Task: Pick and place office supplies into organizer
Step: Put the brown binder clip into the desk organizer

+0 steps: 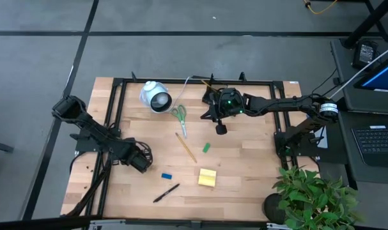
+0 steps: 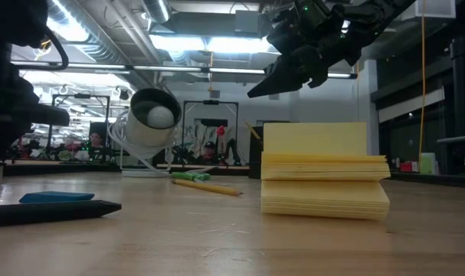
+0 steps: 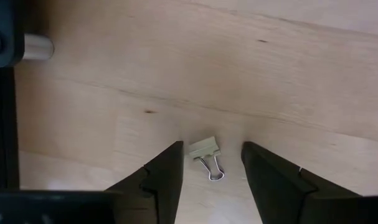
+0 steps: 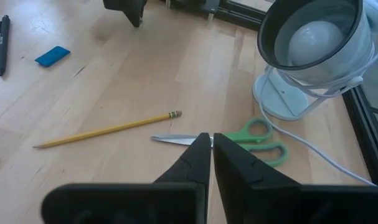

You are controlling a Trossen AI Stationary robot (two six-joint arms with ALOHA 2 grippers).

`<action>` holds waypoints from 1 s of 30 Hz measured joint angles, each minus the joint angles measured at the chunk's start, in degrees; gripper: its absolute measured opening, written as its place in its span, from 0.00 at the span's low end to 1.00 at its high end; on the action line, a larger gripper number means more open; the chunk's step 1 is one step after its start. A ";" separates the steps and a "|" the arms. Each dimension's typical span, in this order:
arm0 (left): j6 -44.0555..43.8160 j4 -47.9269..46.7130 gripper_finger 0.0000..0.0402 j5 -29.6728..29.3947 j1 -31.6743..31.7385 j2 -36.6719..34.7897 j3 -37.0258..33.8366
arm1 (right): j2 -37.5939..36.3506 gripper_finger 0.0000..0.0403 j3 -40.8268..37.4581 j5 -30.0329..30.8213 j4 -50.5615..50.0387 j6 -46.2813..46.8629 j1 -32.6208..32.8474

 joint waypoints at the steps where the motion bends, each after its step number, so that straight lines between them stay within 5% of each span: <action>1: 0.05 0.06 0.39 0.04 0.06 0.00 0.00 | -0.01 0.06 0.00 0.00 0.00 0.00 -0.01; 11: 1.05 0.85 0.25 -0.33 0.06 0.02 0.00 | 0.00 0.06 0.00 -0.02 0.04 -0.01 0.00; 30: 3.66 0.98 0.18 -0.67 0.02 0.04 0.02 | 0.00 0.06 0.00 -0.02 0.36 -0.02 -0.02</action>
